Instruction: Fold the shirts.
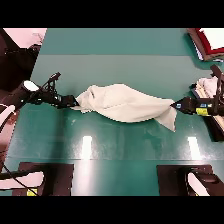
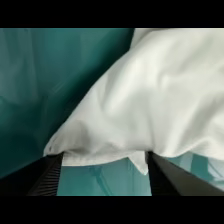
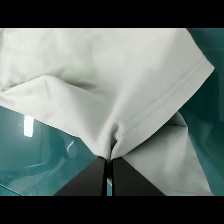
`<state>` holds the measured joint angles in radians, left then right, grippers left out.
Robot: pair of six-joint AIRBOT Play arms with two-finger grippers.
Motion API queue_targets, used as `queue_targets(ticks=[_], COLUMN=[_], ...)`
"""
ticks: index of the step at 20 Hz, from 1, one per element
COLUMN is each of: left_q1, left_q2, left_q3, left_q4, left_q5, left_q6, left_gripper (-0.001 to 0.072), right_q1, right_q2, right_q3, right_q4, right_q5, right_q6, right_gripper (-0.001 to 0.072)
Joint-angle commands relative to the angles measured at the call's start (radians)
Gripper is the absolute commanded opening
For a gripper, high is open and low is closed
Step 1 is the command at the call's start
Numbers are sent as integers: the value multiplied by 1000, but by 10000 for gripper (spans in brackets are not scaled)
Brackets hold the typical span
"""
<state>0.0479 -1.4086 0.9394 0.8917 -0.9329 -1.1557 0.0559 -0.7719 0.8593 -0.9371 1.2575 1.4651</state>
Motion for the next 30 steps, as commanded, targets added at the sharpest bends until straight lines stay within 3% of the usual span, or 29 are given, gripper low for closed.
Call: queue_targets(ticks=[1,2,3,5,6,10,15,16,17,18,21,24,27,30], left_q1=[0,0,0,0,1,2,3,3,3,3,3,3,3,3], left_q2=[-2,-2,-2,-2,-2,13,96,113,127,137,146,141,141,140], left_q3=[-6,-6,-6,-5,-5,58,255,291,330,364,428,427,427,427], left_q4=[-12,-14,-14,-39,-61,-103,95,146,202,236,246,224,223,223], left_q5=[85,106,115,144,166,177,97,83,68,53,6,-35,-84,-112], left_q6=[-27,-38,-42,-41,-41,-38,13,13,12,13,12,11,11,10], left_gripper=[612,530,381,206,40,30,30,30,31,31,31,32,31,31], right_q1=[-1,-1,-1,-1,-1,6,137,157,167,165,90,-5,-35,4], right_q2=[23,31,36,35,35,36,153,179,206,229,234,84,-175,-505], right_q3=[-1,-1,-1,-1,-1,-8,-200,-236,-265,-280,-285,-251,-135,62], right_q4=[1,1,1,2,2,-17,-84,-84,-84,-87,-76,-51,4,3], right_q5=[-8,-8,-7,0,2,77,147,165,175,163,98,49,-82,-113], right_q6=[0,0,0,0,0,0,48,67,84,101,103,-23,-166,-245], right_gripper=[14,14,14,14,14,14,16,132,406,485,484,483,480,481])
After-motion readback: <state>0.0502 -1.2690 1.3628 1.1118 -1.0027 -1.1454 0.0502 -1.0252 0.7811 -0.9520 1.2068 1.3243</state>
